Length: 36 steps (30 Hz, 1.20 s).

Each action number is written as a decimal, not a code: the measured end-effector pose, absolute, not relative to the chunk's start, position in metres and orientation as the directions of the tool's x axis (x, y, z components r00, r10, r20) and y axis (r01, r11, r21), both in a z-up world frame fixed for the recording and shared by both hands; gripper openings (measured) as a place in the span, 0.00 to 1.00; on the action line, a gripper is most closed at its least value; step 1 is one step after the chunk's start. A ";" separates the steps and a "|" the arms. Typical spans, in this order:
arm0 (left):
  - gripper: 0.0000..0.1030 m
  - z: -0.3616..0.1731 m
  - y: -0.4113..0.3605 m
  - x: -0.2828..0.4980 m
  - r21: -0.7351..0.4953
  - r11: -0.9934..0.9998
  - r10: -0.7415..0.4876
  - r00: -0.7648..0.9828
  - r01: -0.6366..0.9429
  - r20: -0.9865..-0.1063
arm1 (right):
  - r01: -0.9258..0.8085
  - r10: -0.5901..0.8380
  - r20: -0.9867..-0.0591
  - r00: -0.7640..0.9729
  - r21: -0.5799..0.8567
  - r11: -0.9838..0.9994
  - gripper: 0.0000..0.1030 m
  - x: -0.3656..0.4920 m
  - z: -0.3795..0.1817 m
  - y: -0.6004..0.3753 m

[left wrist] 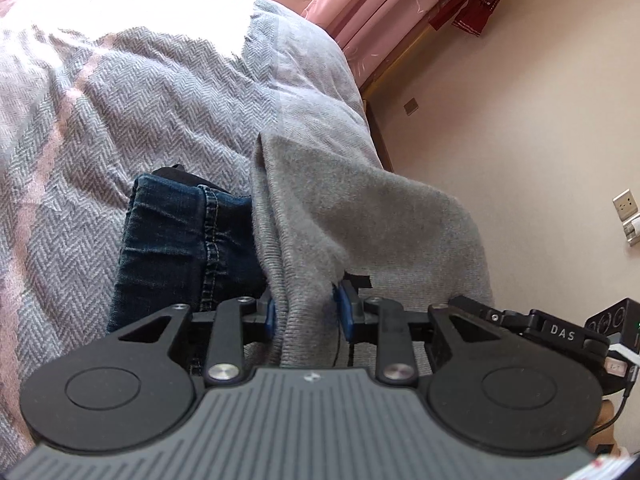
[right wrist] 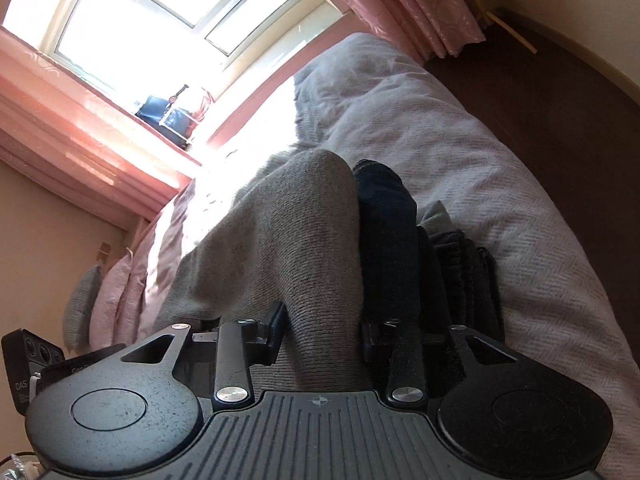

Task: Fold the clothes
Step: 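Lower the folded skirt onto the stack of jeans with both grippers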

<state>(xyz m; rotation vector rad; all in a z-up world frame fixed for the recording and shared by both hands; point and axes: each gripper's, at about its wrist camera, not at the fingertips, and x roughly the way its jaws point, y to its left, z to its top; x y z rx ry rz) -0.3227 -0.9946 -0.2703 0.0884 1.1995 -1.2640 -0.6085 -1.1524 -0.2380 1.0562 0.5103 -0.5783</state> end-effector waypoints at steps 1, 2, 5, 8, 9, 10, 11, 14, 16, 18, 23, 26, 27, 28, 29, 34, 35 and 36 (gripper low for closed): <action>0.28 -0.268 -0.993 -0.322 -0.523 0.381 -0.673 -0.159 0.762 -0.722 | 0.667 -0.202 -0.645 0.737 0.644 0.374 0.32 -0.608 -0.237 -1.151; 0.29 -0.265 -0.991 -0.321 -0.507 0.384 -0.673 -0.142 0.772 -0.726 | 0.675 -0.210 -0.653 0.728 0.629 0.385 0.33 -0.606 -0.233 -1.148; 0.27 -0.247 -0.982 -0.316 -0.441 0.393 -0.701 -0.047 0.807 -0.712 | 0.727 -0.282 -0.694 0.662 0.505 0.465 0.35 -0.599 -0.213 -1.136; 0.27 -0.225 -0.982 -0.311 -0.402 0.389 -0.736 0.018 0.829 -0.677 | 0.779 -0.420 -0.690 0.589 0.347 0.521 0.35 -0.595 -0.193 -1.125; 0.27 -0.220 -0.984 -0.312 -0.394 0.377 -0.746 0.023 0.838 -0.665 | 0.791 -0.475 -0.670 0.571 0.293 0.537 0.35 -0.591 -0.186 -1.121; 0.27 -0.215 -0.990 -0.316 -0.380 0.359 -0.755 0.025 0.852 -0.655 | 0.795 -0.517 -0.648 0.560 0.245 0.555 0.35 -0.587 -0.179 -1.118; 0.27 -0.213 -0.995 -0.320 -0.369 0.346 -0.758 0.025 0.863 -0.652 | 0.795 -0.555 -0.623 0.551 0.190 0.576 0.34 -0.580 -0.174 -1.115; 0.27 -0.215 -1.016 -0.334 -0.331 0.321 -0.759 0.032 0.888 -0.650 | 0.763 -0.608 -0.582 0.540 0.033 0.646 0.26 -0.554 -0.172 -1.108; 0.27 -0.226 -1.031 -0.344 -0.293 0.330 -0.745 0.057 0.898 -0.664 | 0.735 -0.607 -0.582 0.541 -0.024 0.678 0.17 -0.537 -0.183 -1.109; 0.27 -0.239 -1.044 -0.350 -0.245 0.351 -0.726 0.098 0.904 -0.681 | 0.719 -0.592 -0.603 0.535 -0.043 0.693 0.10 -0.525 -0.201 -1.114; 0.27 -0.280 -1.057 -0.355 -0.132 0.394 -0.668 0.185 0.910 -0.721 | 0.762 -0.573 -0.632 0.522 0.044 0.646 0.10 -0.525 -0.234 -1.139; 0.27 -0.288 -1.057 -0.354 -0.115 0.379 -0.672 0.188 0.918 -0.716 | 0.759 -0.546 -0.662 0.514 0.054 0.649 0.10 -0.523 -0.243 -1.150; 0.26 -0.288 -1.057 -0.354 -0.111 0.378 -0.670 0.189 0.919 -0.718 | 0.757 -0.542 -0.668 0.510 0.048 0.652 0.10 -0.522 -0.244 -1.152; 0.26 -0.287 -1.057 -0.352 -0.112 0.383 -0.668 0.191 0.917 -0.719 | 0.755 -0.538 -0.674 0.507 0.045 0.655 0.10 -0.521 -0.243 -1.154; 0.26 -0.286 -1.055 -0.350 -0.117 0.387 -0.667 0.190 0.915 -0.721 | 0.753 -0.532 -0.678 0.507 0.047 0.657 0.10 -0.520 -0.242 -1.156; 0.24 -0.257 -1.023 -0.343 -0.166 0.387 -0.686 0.163 0.907 -0.710 | 0.768 -0.518 -0.669 0.532 0.125 0.628 0.10 -0.540 -0.221 -1.154; 0.24 -0.251 -1.014 -0.344 -0.177 0.385 -0.691 0.156 0.906 -0.705 | 0.775 -0.526 -0.663 0.533 0.133 0.617 0.10 -0.547 -0.213 -1.146; 0.24 -0.244 -1.003 -0.346 -0.191 0.377 -0.698 0.142 0.906 -0.702 | 0.773 -0.533 -0.642 0.551 0.150 0.617 0.10 -0.558 -0.204 -1.133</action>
